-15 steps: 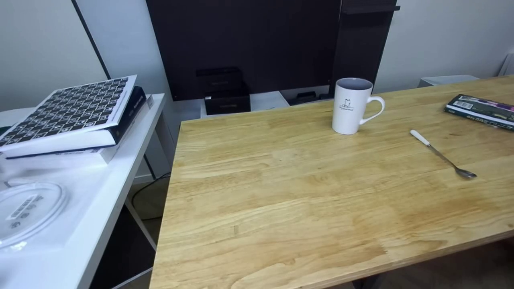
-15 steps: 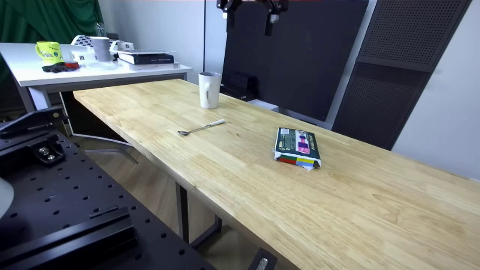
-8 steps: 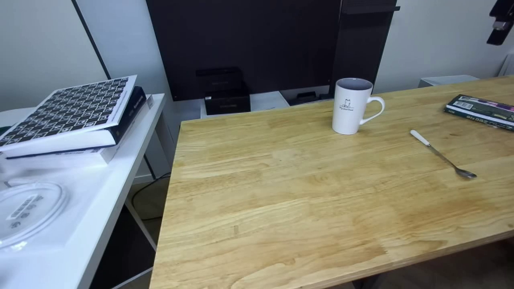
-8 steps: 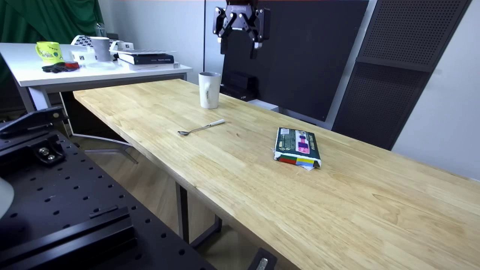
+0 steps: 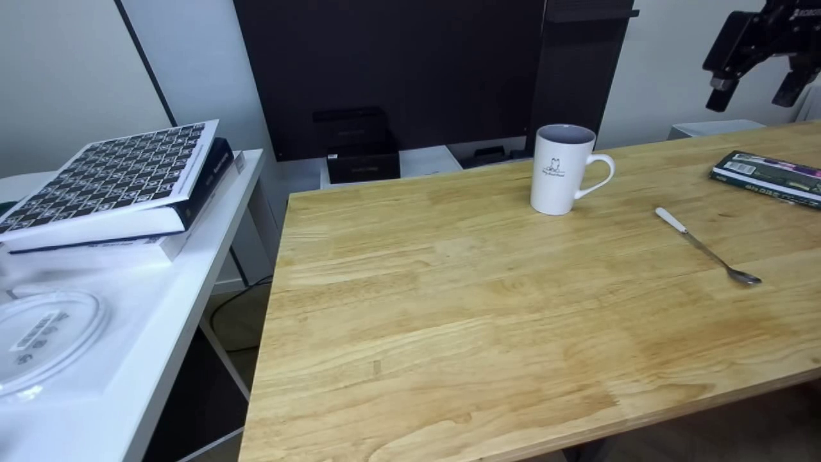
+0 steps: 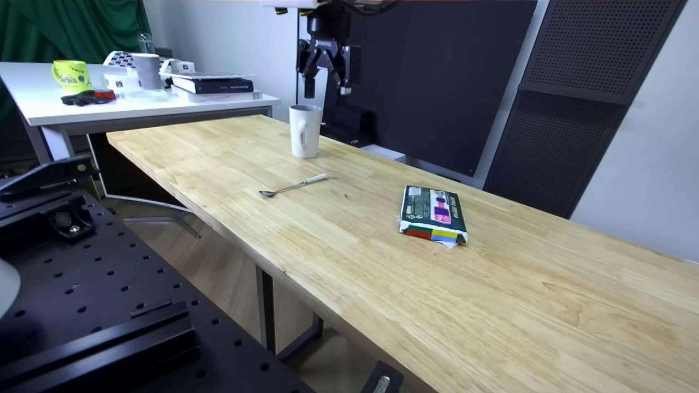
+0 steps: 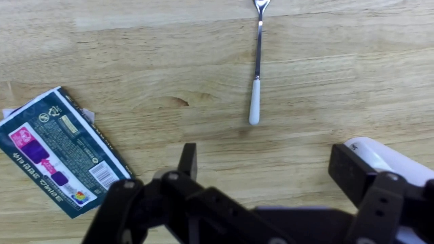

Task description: Put the spoon in the mug

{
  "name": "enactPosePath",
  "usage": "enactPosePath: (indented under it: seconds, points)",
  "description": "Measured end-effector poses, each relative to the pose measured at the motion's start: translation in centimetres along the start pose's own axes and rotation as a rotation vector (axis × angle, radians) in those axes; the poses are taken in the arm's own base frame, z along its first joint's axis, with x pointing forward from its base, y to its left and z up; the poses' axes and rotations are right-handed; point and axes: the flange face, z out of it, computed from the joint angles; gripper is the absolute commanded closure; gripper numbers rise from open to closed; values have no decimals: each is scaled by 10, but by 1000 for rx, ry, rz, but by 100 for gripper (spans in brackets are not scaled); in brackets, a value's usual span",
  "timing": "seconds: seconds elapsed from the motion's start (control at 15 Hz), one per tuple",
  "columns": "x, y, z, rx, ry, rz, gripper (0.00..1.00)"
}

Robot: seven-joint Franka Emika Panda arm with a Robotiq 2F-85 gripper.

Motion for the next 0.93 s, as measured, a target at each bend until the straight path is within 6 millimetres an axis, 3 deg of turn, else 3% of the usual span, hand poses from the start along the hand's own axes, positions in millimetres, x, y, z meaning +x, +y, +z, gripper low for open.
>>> enactPosePath:
  seconds: [0.33, 0.6, 0.93]
  points:
    - [-1, -25, 26, 17, 42, -4, 0]
    - [-3, -31, 45, 23, 58, -19, 0]
    - [-3, -30, 46, 22, 57, -19, 0]
